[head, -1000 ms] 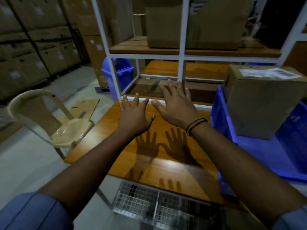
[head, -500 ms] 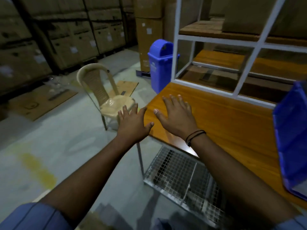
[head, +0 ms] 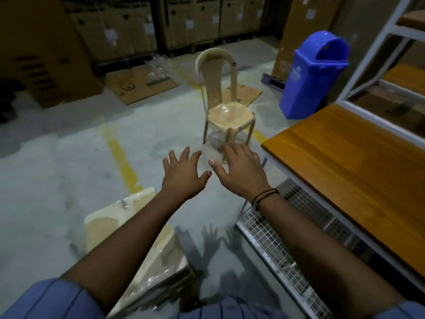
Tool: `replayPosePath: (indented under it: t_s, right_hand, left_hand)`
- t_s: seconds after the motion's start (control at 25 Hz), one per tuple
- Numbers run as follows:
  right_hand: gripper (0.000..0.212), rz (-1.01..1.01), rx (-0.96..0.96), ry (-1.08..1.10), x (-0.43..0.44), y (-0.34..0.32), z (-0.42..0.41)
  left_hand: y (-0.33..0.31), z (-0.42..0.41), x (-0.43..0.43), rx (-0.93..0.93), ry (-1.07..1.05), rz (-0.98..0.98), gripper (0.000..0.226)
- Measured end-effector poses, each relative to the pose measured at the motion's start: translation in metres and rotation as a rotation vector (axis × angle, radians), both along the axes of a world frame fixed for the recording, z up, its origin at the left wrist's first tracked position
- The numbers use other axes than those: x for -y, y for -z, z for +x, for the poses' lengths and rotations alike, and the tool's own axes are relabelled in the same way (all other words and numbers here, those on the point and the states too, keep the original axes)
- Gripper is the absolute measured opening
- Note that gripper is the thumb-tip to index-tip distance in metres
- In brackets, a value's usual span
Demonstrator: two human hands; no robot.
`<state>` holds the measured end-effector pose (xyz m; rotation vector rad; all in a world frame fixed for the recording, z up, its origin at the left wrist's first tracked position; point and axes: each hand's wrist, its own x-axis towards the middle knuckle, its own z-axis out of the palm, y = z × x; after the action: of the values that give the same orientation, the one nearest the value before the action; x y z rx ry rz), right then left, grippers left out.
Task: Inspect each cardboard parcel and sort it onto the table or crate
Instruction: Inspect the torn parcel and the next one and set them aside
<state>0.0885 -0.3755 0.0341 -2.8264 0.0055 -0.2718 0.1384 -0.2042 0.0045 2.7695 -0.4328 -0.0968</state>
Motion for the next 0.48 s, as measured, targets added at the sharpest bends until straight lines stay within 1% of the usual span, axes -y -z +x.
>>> replayPosePath:
  t_s: [0.16,0.36,0.48]
  right_hand:
    - [0.073,-0.042,-0.103,-0.167,-0.056,0.028,0.008]
    - [0.063,-0.085,-0.178,-0.368,-0.119,0.061,0.014]
    - [0.061,-0.107,-0.262,-0.431,-0.152,0.083,0.013]
  left_hand:
    - [0.033,-0.019,-0.070,-0.087,-0.174,-0.031,0.072]
    - [0.074,-0.056,-0.143,-0.193,-0.352,-0.014,0.071]
    - [0.093,-0.074,-0.174,-0.246,-0.444,0.017,0.071]
